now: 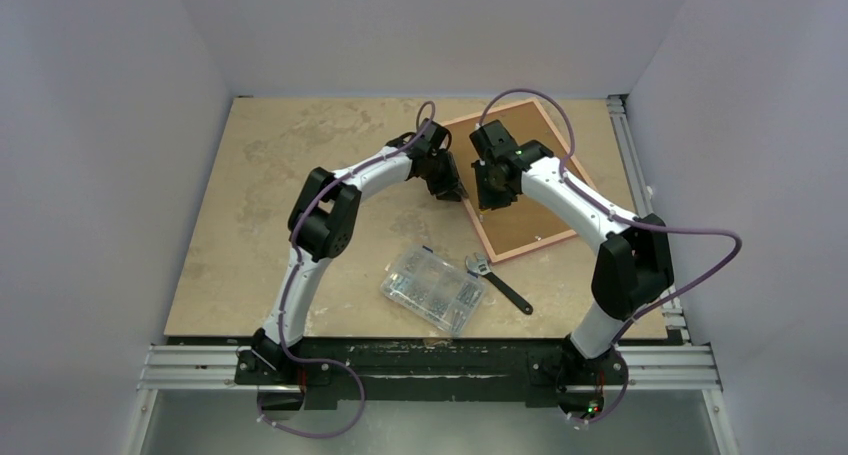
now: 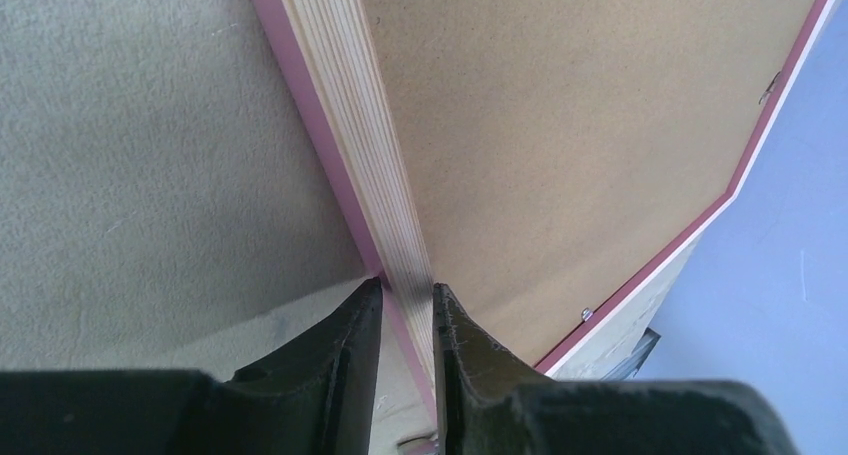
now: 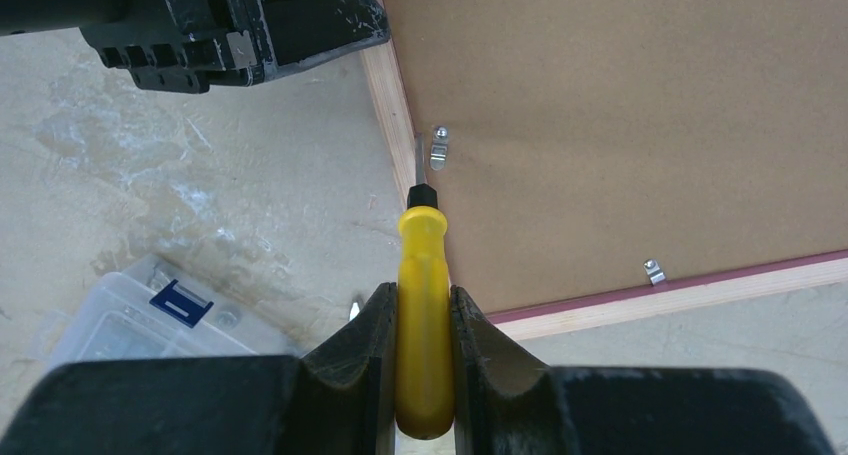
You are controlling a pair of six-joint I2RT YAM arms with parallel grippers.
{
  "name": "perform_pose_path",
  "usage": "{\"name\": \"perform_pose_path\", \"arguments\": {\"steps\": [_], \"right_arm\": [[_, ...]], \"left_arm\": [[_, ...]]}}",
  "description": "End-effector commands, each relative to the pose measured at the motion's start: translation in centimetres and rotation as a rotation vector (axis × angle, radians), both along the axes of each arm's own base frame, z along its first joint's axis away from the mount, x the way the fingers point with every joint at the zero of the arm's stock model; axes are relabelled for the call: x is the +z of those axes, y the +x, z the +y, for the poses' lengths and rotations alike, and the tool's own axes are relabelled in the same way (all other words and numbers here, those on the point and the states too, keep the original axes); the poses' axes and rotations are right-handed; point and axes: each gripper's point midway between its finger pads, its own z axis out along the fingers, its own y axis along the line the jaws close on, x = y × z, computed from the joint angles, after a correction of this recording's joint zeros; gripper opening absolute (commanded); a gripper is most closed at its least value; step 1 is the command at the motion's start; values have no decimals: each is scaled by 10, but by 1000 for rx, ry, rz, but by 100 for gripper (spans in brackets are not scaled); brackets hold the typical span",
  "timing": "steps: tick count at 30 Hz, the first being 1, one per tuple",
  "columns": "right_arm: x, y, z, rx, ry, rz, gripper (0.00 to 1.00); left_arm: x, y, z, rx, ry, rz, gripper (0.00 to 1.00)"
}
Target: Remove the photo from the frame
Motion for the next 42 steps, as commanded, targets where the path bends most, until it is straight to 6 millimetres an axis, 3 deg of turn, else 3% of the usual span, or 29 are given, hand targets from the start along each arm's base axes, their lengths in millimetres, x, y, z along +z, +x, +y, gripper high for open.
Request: {"name": "perform_pose_path", "arguments": {"steps": [1,7,15,24,38,42], "right_arm": [[20,6,7,16,39,-46,0],[3,-3,-1,20,-5,1,0],[-1,-11,-3,29,-11,27,0],[-7,-15,-21,5,-116,35,0],[8,-22,-32,-16,-224,28,0],[35,-24,-31,-29,-172,-44,0]], "left_arm": [[0,1,1,-7,-10,-4,23],[-2,1,1,3,-10,5,22],[-5,0,2,5,-6,13,20],[-8,-1,4,10,2,17,19],[-6,1,4,10,-1,13,18],[7,0,1,-24,-29,-17,30]]}}
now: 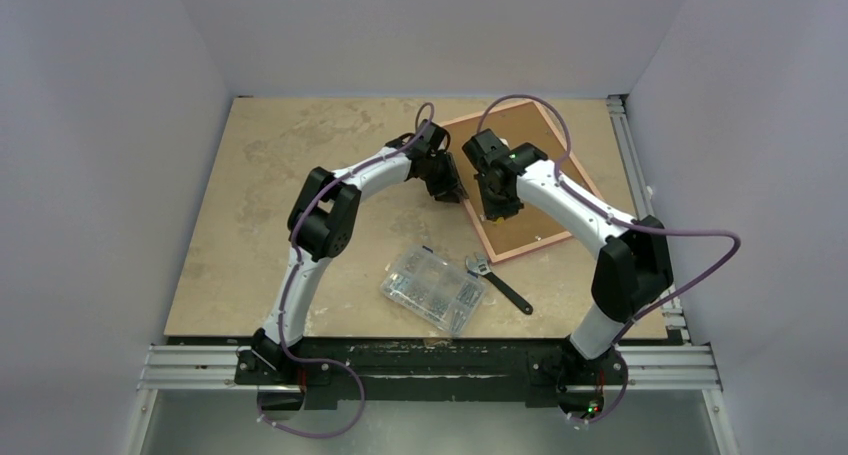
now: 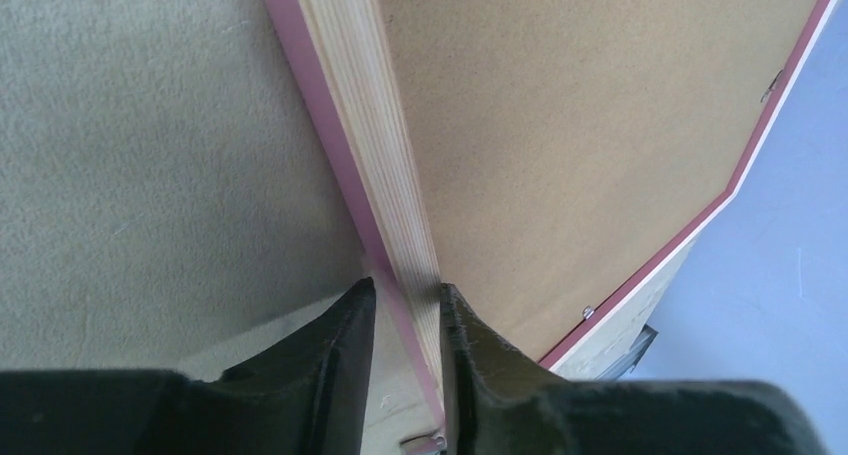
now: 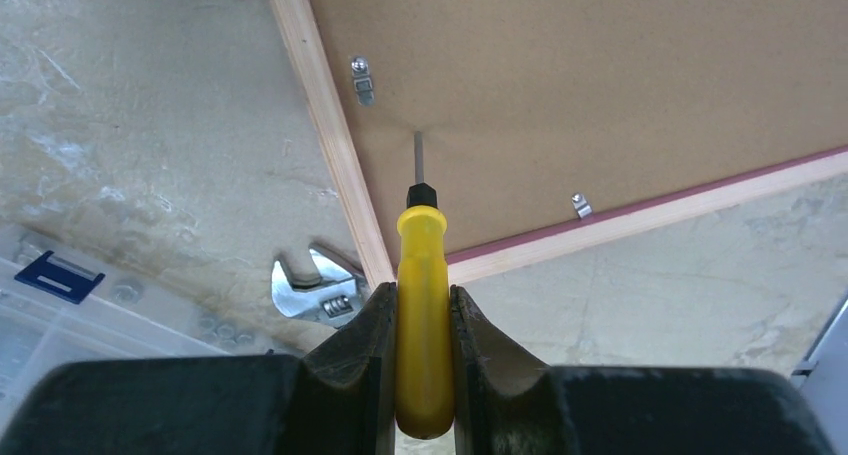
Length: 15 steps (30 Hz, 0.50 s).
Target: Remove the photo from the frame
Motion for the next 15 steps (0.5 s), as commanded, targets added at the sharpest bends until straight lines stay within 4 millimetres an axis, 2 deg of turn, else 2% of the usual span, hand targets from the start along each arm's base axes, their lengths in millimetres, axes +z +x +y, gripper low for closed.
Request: {"name": "perform_pose_path", "arguments": {"steps": [1,3,5,8,12,15], "right_arm": [[47,-2,-7,-30,35,-119,0],[57,-7,-6,-30,90,-163,0],[61,-14,-14,-34,97,-199,0],[64,-26,-26,-59,109,-236,0],[62,-42,-36,-86,135,-252,0],[65,-53,-39,-92,174,-269,0]], "left_arm": [[14,0,0,-30,-31,-40,36],[28,-2,0,-41,-59,-80,47],[40,-7,-1,-51,-76,-103,54],[49,-17,-1,-51,-91,-88,58],[49,-37,-7,-38,-86,-48,65],[40,-53,-20,-39,-48,-22,66]]}}
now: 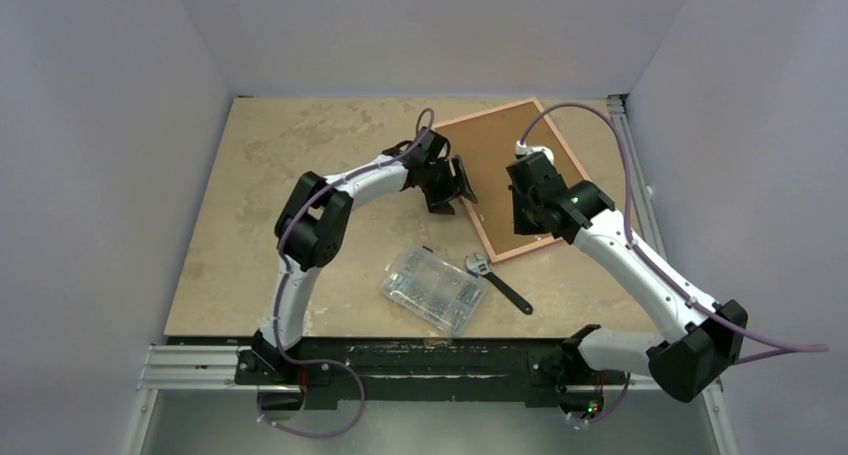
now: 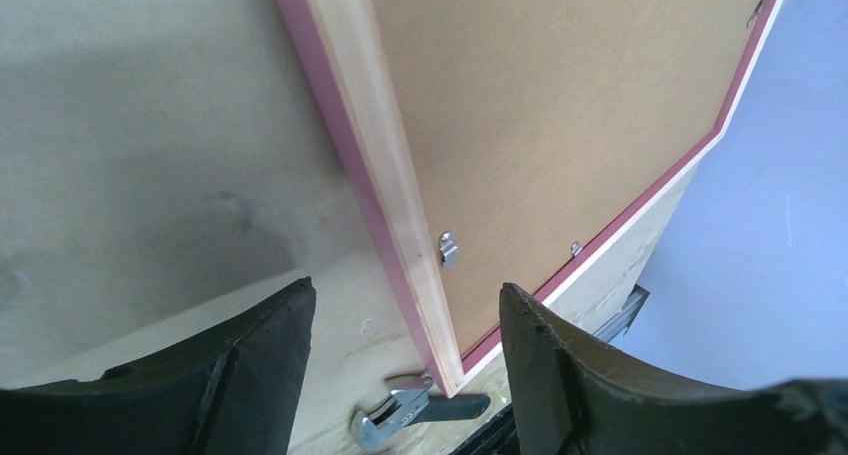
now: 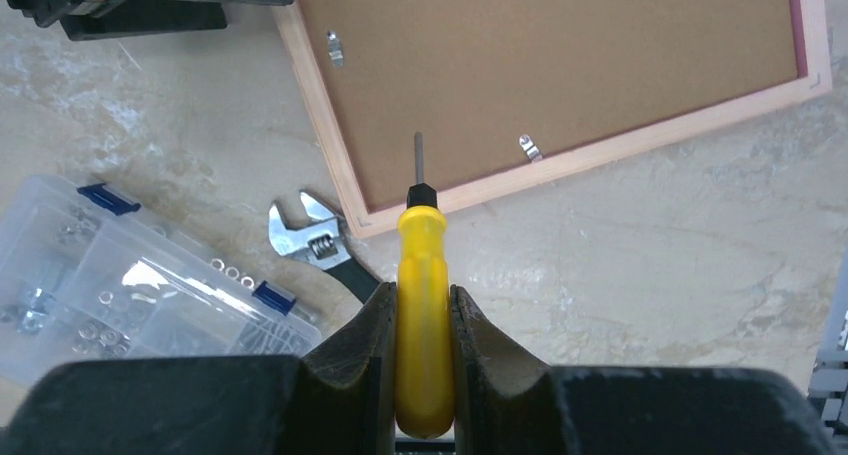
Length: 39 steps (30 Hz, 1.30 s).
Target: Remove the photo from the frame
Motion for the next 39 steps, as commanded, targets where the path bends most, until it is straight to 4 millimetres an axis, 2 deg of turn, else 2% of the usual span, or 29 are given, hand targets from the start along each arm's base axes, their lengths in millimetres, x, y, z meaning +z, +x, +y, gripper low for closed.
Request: {"name": "perform_pose_path", "arguments": {"steps": [1,10,17,24,30,37,39], "right_arm": [[5,-9,-4,-40,59,-46,0],[29,-34,-18,-56,123,-108,0],[37,-47,-28,-74,143,-133,0],[48,-55,-38,-116,160,-167,0],[52,-65,-45,-136,170,-182,0],[46,-64,-47,-144,157,-173,0],[45,-62,-45,-142,153,-167,0]], "left_arm": [[20,-23,-27,-13,1,-19,66],[-9,-48,-41,28,207,-55,52],[-33,-70,-54,-3,261,-29,39],[-55,-86,-59,-108,301,-47,21],[-54,-94,-64,-232,346,-167,0],[-49,-109,-72,-369,376,-263,0],[-47,-108,-72,-384,394,-304,0]]}}
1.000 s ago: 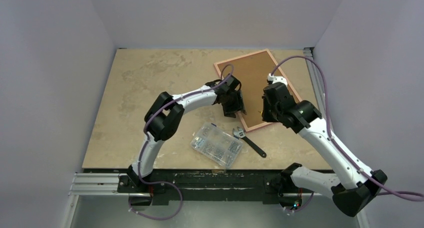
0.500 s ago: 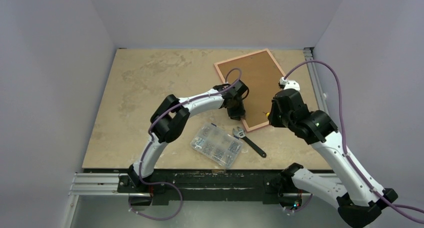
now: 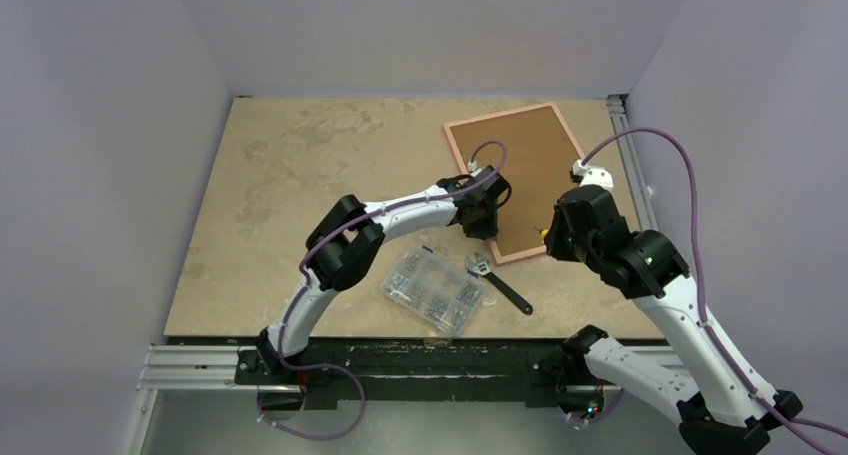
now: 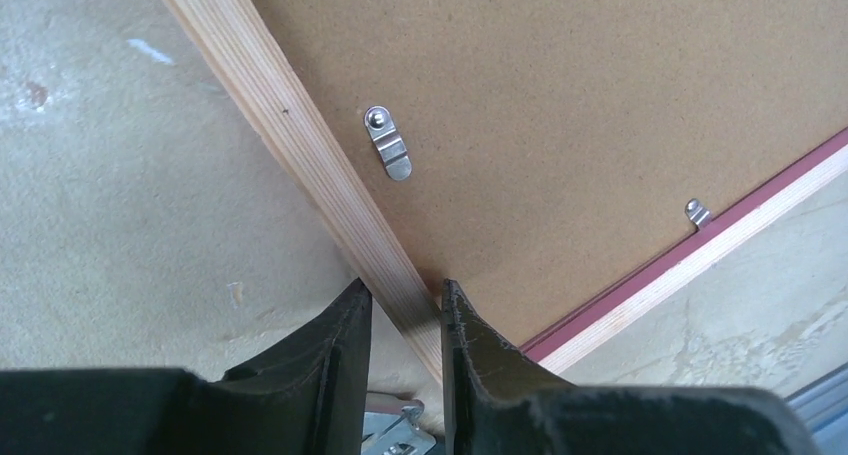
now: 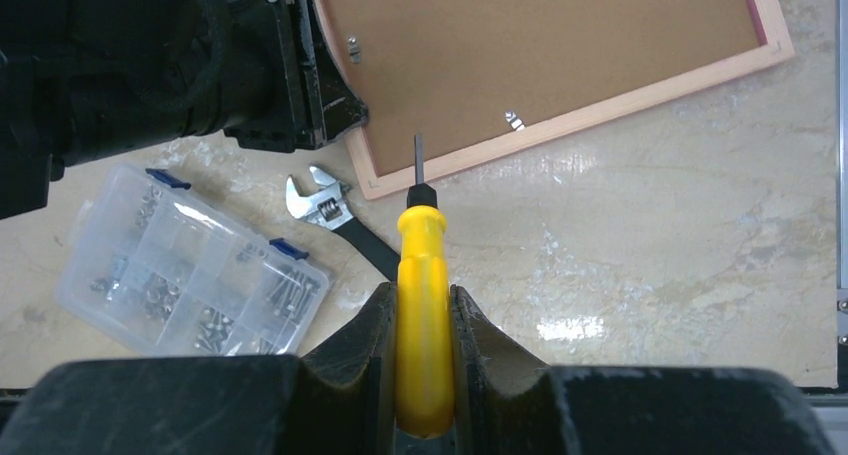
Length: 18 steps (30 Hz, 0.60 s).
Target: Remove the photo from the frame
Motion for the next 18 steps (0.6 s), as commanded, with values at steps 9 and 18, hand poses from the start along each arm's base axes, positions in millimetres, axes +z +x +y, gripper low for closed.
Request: {"name": "perform_pose_path", "arguments": {"steps": [9,18], "right_arm": [[-11,10,1,-27,-34,34,0],[-24,17,8,-11,-52,67,0]], "left_arm": [[-18,7,22,-301,163,-129,0],[-2,34,61,-464,334,-244,0]]}}
